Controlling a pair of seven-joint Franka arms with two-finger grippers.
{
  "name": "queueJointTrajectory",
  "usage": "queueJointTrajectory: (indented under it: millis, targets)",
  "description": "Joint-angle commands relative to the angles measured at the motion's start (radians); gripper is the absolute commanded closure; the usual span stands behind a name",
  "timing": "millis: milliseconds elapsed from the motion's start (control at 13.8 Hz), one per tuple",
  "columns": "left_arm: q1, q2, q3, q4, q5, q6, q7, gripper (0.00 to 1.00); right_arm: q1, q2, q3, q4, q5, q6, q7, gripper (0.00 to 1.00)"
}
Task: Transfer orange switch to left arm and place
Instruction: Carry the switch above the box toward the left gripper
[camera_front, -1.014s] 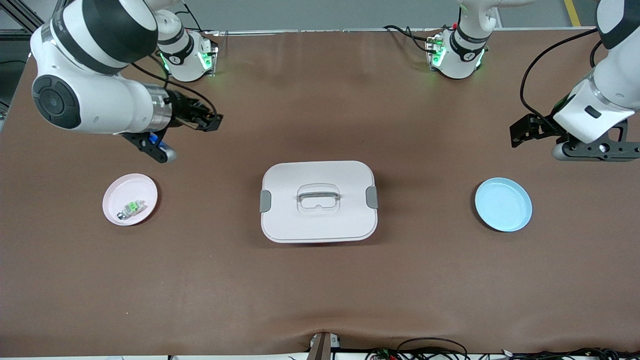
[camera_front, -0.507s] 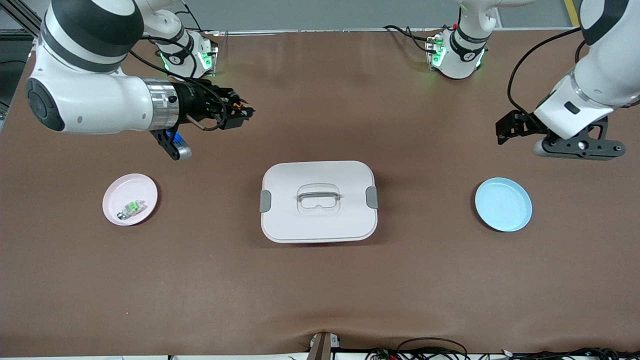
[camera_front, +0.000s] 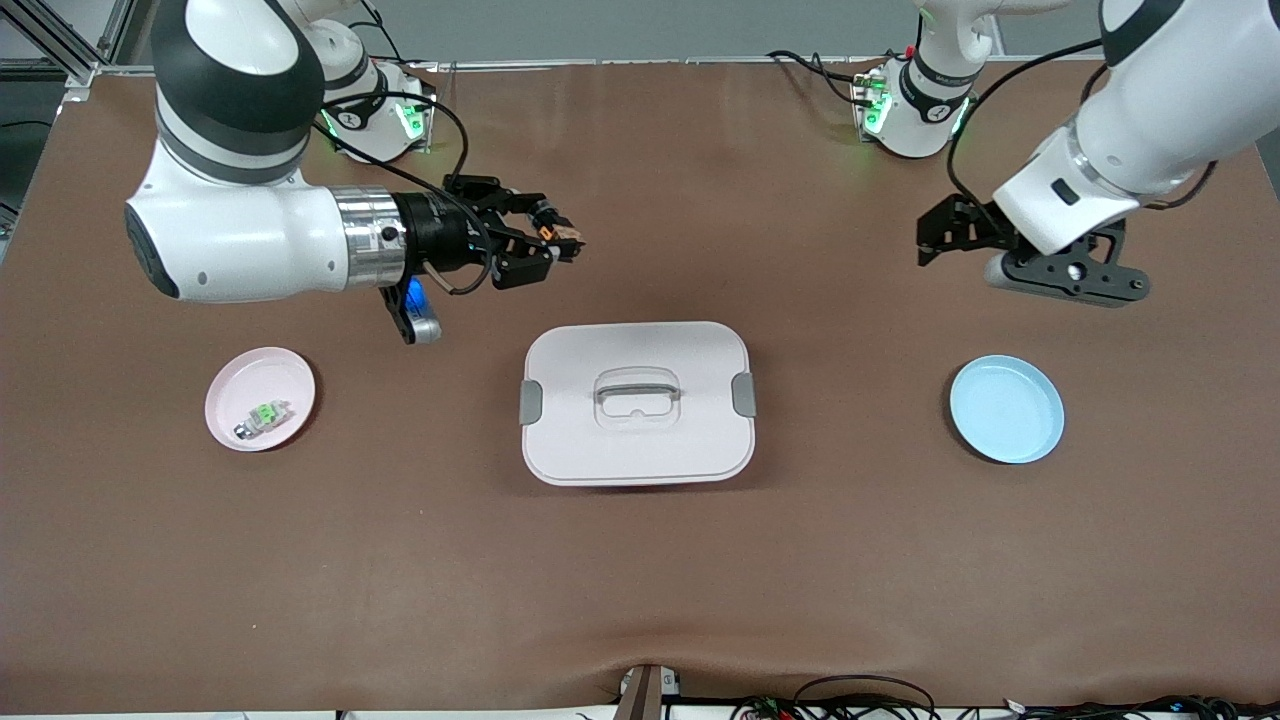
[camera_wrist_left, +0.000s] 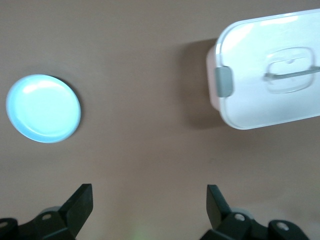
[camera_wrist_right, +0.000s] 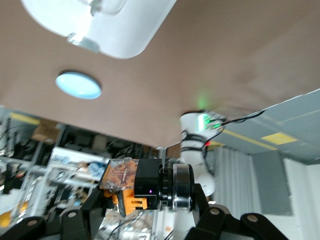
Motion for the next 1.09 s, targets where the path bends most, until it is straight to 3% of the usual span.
queueJointTrajectory:
  millis: [0,217,507,1014]
  targets:
    - [0.000,-0.012,-0.064,0.007,-0.021,0.014,-0.163,0.00,0.024,0.023,-0.008,0.017,0.108,0.050,0.024,0.75]
    - [-0.001,-0.004,-0.104,0.009,-0.087,0.075,-0.296,0.00,0.053,0.042,-0.008,0.016,0.201,0.134,0.052,0.75]
    - [-0.001,-0.001,-0.104,0.010,-0.200,0.137,-0.325,0.00,0.121,0.065,-0.008,0.016,0.205,0.283,0.080,0.76]
    - [-0.056,0.013,-0.122,0.015,-0.277,0.246,-0.374,0.00,0.259,0.102,-0.008,0.022,0.210,0.529,0.170,0.76]
